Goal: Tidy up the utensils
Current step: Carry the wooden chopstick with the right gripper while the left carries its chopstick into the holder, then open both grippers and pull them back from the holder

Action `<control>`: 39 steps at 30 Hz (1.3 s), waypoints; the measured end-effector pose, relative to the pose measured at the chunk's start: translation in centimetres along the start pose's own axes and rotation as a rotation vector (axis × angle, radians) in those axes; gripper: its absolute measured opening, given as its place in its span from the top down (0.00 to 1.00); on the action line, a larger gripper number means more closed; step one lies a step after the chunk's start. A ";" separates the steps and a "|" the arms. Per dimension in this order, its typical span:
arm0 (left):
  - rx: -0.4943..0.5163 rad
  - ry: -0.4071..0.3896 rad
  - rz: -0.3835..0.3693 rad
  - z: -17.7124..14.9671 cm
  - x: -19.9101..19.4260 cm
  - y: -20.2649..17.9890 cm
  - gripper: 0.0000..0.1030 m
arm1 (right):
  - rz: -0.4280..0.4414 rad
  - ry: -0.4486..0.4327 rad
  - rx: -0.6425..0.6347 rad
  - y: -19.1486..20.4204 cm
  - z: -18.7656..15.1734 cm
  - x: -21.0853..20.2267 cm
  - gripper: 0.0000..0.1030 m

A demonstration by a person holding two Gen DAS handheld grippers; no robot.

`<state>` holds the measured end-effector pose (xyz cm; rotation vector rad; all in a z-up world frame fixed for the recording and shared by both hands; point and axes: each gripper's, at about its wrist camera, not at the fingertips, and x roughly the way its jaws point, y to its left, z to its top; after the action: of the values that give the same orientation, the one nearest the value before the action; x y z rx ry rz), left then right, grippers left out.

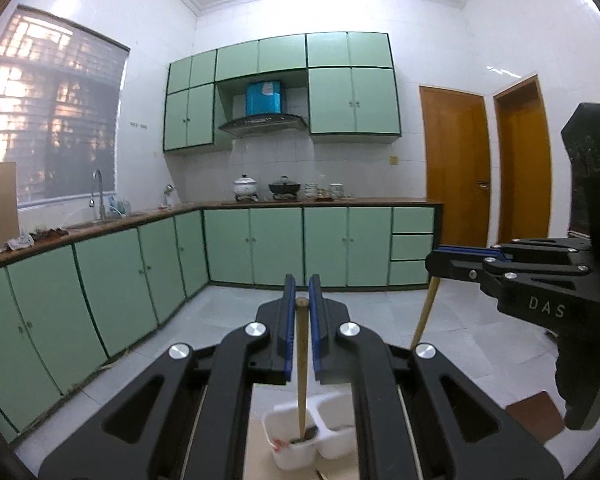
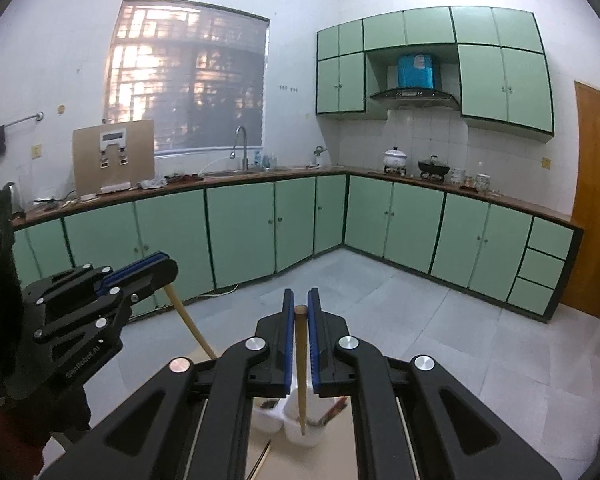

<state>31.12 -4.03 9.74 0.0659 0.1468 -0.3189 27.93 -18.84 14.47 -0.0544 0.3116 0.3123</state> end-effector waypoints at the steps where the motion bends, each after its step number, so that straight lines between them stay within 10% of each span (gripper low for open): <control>1: 0.000 0.007 0.005 -0.3 0.9 0.1 0.94 | -0.004 0.001 0.005 -0.1 -0.1 0.9 0.94; 15: -0.039 0.161 0.034 -6.4 7.8 3.0 0.92 | -0.004 0.104 0.122 -3.7 -5.7 8.7 0.92; 29: -0.063 0.165 0.009 -7.7 0.9 3.3 0.30 | -0.136 0.068 0.128 -4.6 -8.5 2.6 0.31; 39: -0.099 0.301 0.016 -15.0 -4.6 2.4 0.14 | -0.167 0.136 0.150 -2.9 -16.7 -2.4 0.06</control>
<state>25.58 0.94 -4.22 0.0167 0.4599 -0.2837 21.74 -24.00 -0.66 0.0465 0.4621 0.1190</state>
